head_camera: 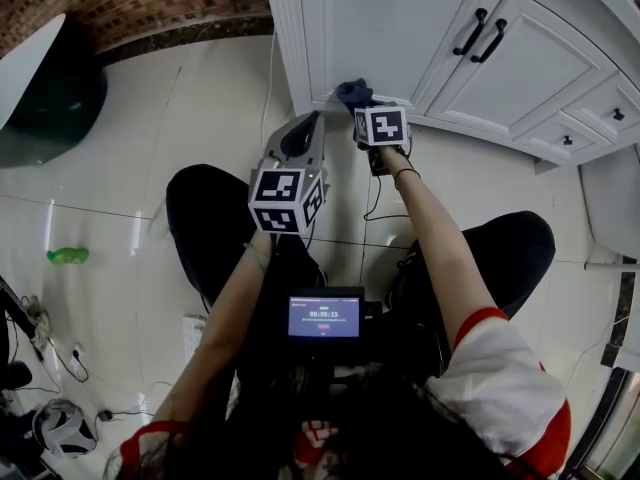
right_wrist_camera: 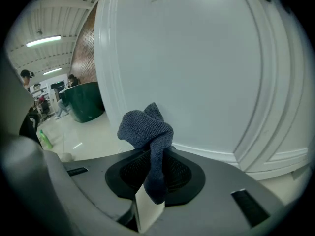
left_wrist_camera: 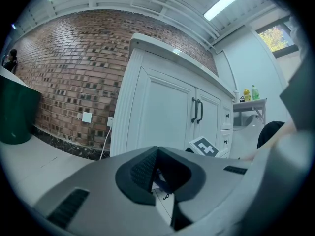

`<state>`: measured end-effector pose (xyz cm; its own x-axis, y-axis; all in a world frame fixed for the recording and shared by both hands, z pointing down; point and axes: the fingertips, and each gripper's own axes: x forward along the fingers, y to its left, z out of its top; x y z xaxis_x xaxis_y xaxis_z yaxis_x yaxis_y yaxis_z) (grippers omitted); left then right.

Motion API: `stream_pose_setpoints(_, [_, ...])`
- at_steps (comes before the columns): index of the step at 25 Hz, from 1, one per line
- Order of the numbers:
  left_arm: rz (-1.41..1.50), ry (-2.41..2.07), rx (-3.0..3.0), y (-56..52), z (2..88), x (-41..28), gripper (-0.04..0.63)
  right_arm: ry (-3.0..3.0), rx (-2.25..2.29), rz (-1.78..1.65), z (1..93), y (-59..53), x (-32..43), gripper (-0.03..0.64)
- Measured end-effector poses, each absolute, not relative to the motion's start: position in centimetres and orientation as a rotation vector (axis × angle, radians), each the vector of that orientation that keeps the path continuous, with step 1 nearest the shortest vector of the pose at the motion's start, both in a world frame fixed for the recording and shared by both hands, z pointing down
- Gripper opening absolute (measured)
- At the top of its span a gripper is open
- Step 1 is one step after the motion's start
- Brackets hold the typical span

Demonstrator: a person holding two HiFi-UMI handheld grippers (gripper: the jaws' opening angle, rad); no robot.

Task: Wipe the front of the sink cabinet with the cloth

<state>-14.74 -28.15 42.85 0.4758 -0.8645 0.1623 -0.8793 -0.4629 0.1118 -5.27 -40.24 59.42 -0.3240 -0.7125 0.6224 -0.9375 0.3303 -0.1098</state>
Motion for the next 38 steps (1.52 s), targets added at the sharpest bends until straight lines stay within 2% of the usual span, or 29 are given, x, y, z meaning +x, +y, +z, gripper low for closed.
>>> stream_pose_setpoints(11, [0.170,-1.464,2.610,-27.4,42.1,-9.7,0.032,-1.968,1.674,0.700,59.0,-38.2,9.8,0.086])
stream_pose_setpoints(17, [0.160,-1.443,2.647,-27.4,40.4,-6.1,0.032,-2.033,1.674,0.729,56.3,-37.0,11.1,0.086])
stream_pose_setpoints(26, [0.115,-1.390,2.718,-26.6,37.0,-0.2,0.032,-2.183,1.646,0.555,44.0,-34.7,14.9,0.086])
stream_pose_setpoints(38, [0.073,-1.287,2.893,-25.4,31.8,8.2,0.032,-2.303,1.859,0.291,27.7,-34.2,23.1,0.086])
